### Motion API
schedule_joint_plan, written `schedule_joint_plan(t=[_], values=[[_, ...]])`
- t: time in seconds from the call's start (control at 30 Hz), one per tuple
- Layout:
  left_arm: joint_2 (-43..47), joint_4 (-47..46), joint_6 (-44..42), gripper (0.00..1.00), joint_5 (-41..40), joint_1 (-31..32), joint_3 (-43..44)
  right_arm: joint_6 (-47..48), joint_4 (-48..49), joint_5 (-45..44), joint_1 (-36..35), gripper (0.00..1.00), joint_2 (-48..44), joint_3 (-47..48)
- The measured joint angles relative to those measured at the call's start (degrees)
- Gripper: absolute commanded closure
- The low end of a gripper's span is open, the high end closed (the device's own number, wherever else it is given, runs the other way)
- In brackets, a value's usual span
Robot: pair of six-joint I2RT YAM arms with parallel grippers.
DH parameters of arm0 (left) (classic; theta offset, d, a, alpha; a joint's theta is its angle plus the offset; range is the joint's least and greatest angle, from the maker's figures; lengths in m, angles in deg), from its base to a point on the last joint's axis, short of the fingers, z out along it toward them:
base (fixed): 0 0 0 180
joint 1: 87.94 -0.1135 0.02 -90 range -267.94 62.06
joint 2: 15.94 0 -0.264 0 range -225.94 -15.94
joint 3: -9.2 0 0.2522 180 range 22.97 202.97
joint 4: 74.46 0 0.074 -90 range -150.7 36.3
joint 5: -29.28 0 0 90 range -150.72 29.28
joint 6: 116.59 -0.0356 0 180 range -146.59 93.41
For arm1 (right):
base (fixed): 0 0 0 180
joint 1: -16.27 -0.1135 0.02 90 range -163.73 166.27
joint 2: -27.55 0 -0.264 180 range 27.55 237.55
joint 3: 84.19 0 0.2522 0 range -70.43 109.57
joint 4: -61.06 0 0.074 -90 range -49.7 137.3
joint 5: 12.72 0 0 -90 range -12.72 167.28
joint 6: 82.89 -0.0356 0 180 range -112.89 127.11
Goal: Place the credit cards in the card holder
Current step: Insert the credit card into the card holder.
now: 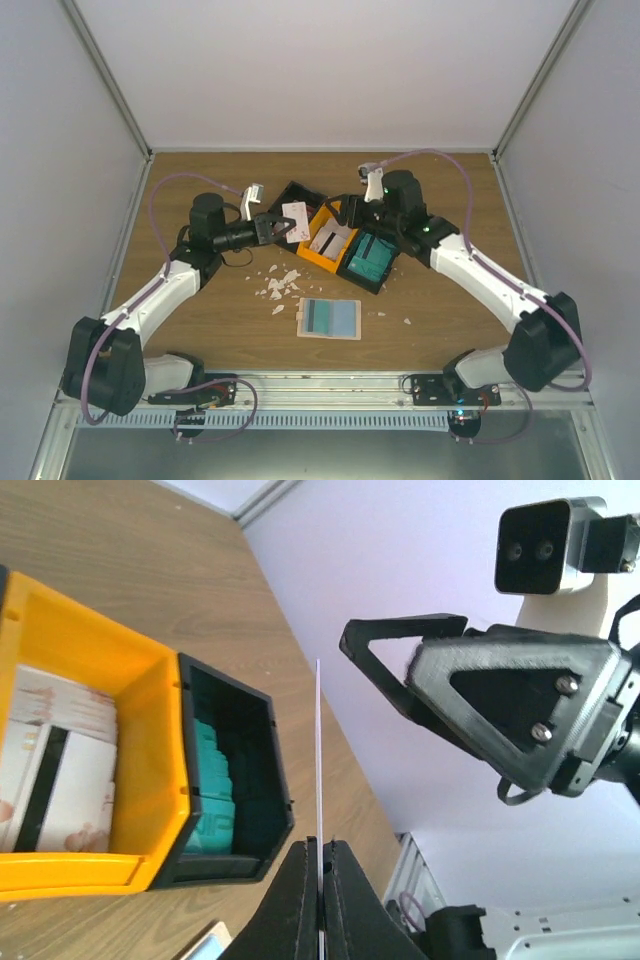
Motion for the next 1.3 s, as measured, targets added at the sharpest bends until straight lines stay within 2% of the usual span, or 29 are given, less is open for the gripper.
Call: schedule_joint_plan(t=[0.3, 0.53, 0.63, 0.73, 0.8, 0.87, 0.9, 1.03, 1.17, 1.3], values=[[3.8, -6.6, 4.5, 1.0, 5.8, 1.7, -1.5, -0.8, 14.7, 19.8, 0.0, 0.38, -6.5, -9.5], [6.3, -12.0, 9.2, 1.0, 9.0, 2.9, -2.4, -4.2, 21.6, 27.8, 0.0, 0.48, -8.3, -13.9], [6.4, -13.6, 10.7, 1.0, 9.7, 3.7, -2.4, -5.3, 23.8, 30.6, -0.1, 0.55, -8.9, -14.9], [6.4, -14.9, 12.0, 1.0, 10.1, 4.6, -2.6, -6.3, 25.7, 32.9, -0.4, 0.66, -9.1, -15.3], [6.4, -15.5, 12.5, 1.0, 10.4, 5.1, -2.6, -6.8, 26.2, 33.7, -0.6, 0.77, -9.1, -15.4], [6.4, -15.8, 12.9, 0.99, 10.3, 5.5, -2.6, -7.4, 27.1, 34.5, -0.7, 0.95, -9.1, -15.5], [6.4, -15.8, 13.0, 0.95, 10.2, 5.7, -2.7, -8.0, 27.7, 35.0, -0.8, 0.99, -9.1, -15.6], [6.3, -13.8, 11.6, 0.67, 8.6, 5.8, -2.9, -9.6, 29.5, 35.6, -1.0, 0.99, -9.5, -16.4], [6.5, -6.3, 6.6, 0.54, 4.0, 6.3, -2.6, -9.8, 28.7, 32.6, -1.0, 0.99, -10.2, -18.2], [8.2, 1.2, 1.8, 0.46, -2.9, 6.5, -3.3, -8.7, 23.6, 27.8, -1.0, 1.0, -12.2, -19.8]])
